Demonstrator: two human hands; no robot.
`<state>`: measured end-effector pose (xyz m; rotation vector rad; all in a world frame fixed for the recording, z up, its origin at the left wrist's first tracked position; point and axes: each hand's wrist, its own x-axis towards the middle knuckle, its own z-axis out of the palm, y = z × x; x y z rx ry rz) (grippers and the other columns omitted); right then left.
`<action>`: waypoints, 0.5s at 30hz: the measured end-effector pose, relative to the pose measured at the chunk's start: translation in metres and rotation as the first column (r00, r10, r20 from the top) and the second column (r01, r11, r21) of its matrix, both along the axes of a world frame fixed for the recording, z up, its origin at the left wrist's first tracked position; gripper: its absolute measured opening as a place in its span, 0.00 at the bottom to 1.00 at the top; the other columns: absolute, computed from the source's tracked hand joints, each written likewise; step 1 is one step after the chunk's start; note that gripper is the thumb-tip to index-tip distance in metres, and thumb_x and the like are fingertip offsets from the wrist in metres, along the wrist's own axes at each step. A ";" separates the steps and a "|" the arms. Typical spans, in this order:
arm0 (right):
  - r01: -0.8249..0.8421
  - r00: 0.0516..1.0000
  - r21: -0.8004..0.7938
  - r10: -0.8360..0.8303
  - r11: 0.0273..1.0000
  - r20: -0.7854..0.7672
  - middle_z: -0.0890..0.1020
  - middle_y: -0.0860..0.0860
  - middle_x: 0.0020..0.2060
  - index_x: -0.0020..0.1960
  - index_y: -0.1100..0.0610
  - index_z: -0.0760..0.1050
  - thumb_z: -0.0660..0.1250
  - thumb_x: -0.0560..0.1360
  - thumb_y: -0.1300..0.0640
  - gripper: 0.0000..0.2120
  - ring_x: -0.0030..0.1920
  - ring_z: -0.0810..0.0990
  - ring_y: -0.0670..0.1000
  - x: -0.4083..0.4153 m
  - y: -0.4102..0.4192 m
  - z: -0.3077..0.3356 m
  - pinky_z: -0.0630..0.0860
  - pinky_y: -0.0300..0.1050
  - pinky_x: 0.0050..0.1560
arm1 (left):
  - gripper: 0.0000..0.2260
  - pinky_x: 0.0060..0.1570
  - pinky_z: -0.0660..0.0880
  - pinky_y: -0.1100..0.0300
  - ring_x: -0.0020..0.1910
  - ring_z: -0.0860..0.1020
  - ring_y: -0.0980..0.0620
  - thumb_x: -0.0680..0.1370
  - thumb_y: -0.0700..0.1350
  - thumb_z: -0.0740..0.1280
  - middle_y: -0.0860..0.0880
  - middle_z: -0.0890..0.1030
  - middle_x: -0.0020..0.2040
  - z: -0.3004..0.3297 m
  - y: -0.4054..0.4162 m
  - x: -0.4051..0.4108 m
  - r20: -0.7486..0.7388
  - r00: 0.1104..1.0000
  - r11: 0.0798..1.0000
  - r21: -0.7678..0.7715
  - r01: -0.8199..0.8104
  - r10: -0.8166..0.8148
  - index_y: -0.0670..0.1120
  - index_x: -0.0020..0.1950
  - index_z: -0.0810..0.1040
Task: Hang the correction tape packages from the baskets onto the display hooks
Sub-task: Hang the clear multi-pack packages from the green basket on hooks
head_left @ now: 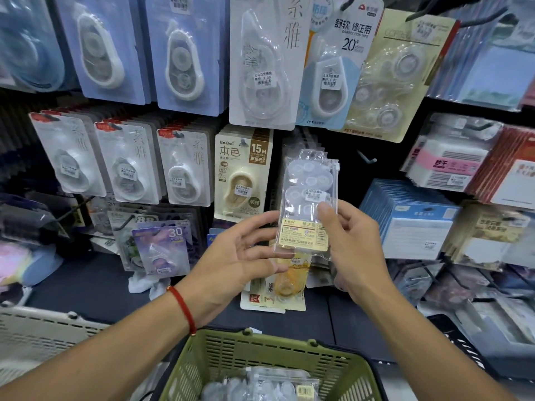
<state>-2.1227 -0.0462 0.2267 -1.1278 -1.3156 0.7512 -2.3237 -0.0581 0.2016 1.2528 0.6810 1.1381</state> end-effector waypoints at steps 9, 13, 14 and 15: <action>0.192 0.739 0.245 -0.305 0.950 0.601 0.75 0.49 0.68 0.75 0.54 0.72 0.63 0.85 0.54 0.19 0.67 0.73 0.47 0.009 0.007 -0.025 0.69 0.42 0.68 | 0.30 0.75 0.70 0.56 0.72 0.73 0.56 0.77 0.32 0.70 0.55 0.76 0.73 0.000 0.019 -0.016 -0.578 0.613 0.804 0.570 -0.168 0.538 0.54 0.75 0.75; -0.077 0.467 0.349 -0.275 0.934 0.840 0.63 0.54 0.82 0.79 0.54 0.69 0.65 0.84 0.56 0.24 0.83 0.59 0.56 -0.004 0.031 -0.034 0.59 0.54 0.81 | 0.32 0.78 0.55 0.58 0.81 0.58 0.44 0.74 0.35 0.73 0.44 0.61 0.81 -0.001 0.038 -0.020 -0.544 0.420 0.638 0.761 -0.117 0.726 0.47 0.78 0.73; -0.089 0.400 0.330 -0.270 0.940 0.876 0.58 0.54 0.84 0.81 0.53 0.67 0.65 0.84 0.55 0.26 0.85 0.54 0.56 -0.007 0.041 -0.034 0.57 0.55 0.82 | 0.34 0.78 0.56 0.54 0.81 0.57 0.42 0.73 0.35 0.73 0.42 0.59 0.82 -0.002 0.042 -0.020 -0.554 0.376 0.621 0.780 -0.078 0.743 0.47 0.79 0.71; -0.074 0.341 0.312 -0.270 0.947 0.900 0.53 0.54 0.85 0.82 0.52 0.65 0.64 0.84 0.54 0.27 0.85 0.49 0.56 -0.010 0.052 -0.034 0.56 0.56 0.83 | 0.37 0.79 0.58 0.50 0.82 0.55 0.40 0.72 0.36 0.73 0.41 0.56 0.83 -0.004 0.044 -0.020 -0.573 0.332 0.618 0.785 -0.042 0.750 0.47 0.80 0.69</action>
